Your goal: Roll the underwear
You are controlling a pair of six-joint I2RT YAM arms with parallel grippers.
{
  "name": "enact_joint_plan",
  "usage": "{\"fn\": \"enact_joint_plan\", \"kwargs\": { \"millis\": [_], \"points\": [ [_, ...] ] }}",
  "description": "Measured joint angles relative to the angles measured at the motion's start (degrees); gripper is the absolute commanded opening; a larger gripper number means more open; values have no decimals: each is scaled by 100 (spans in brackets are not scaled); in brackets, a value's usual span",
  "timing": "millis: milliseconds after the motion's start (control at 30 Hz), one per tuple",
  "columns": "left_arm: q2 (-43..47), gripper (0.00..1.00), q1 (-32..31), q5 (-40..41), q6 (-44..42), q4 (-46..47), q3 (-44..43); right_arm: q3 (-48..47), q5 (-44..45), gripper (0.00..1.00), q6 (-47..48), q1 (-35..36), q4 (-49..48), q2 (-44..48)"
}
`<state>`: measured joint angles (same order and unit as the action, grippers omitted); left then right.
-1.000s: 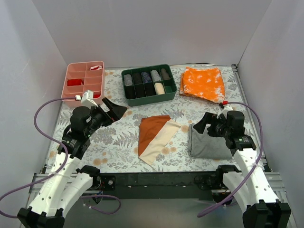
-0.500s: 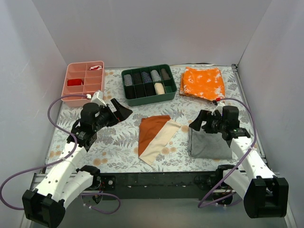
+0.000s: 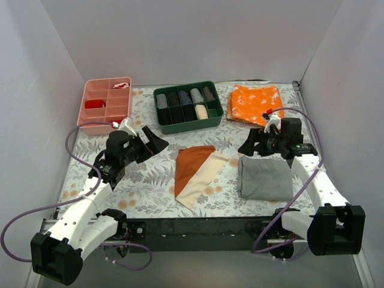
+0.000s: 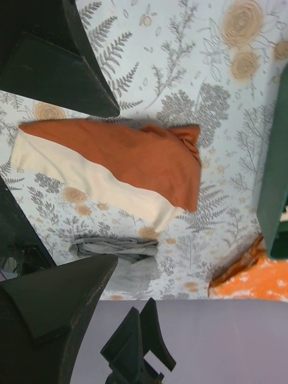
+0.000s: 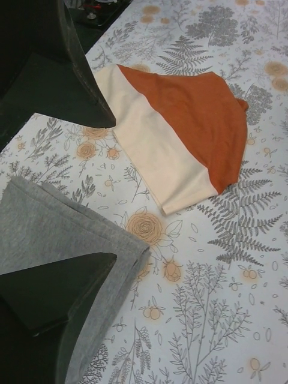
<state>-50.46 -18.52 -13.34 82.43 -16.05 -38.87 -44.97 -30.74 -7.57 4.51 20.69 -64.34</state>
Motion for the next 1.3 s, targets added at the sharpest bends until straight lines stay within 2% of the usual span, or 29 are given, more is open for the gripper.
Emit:
{"fn": "enact_joint_plan", "kwargs": {
  "millis": [33, 300, 433, 567, 700, 800, 900, 1000, 1200, 1300],
  "points": [
    [0, 98, -17, 37, 20, -13, 81, 7, 28, 86, 7, 0, 35, -15],
    [197, 98, -466, 503, 50, -411, 448, 898, -76, 84, -299, 26, -229, 9],
    [496, 97, -758, 632, 149, -472, 754, 789, 61, 75, -321, 264, -181, 13],
    [603, 96, -1086, 756, 280, -654, 1029, 623, 398, 70, -426, 883, -162, -44],
    [575, 95, -1329, 925, 402, -800, 1163, 435, 649, 59, -505, 1285, -160, -529],
    [450, 95, -1438, 1012, 505, -813, 1163, 304, 938, 59, -610, 1429, -129, -944],
    [321, 96, -1502, 1093, 577, -839, 1163, 321, 1189, 58, -702, 1493, -66, -988],
    [328, 97, -1508, 1121, 588, -868, 1163, 518, 1414, 61, -850, 1506, -85, -608],
    [389, 98, -1510, 1150, 538, -946, 1161, 1005, 1735, 61, -1224, 1506, 33, 1110],
    [396, 98, -1510, 1150, 520, -966, 1139, 1008, 2179, 62, -1488, 1510, 256, 1438]
  ]
}}
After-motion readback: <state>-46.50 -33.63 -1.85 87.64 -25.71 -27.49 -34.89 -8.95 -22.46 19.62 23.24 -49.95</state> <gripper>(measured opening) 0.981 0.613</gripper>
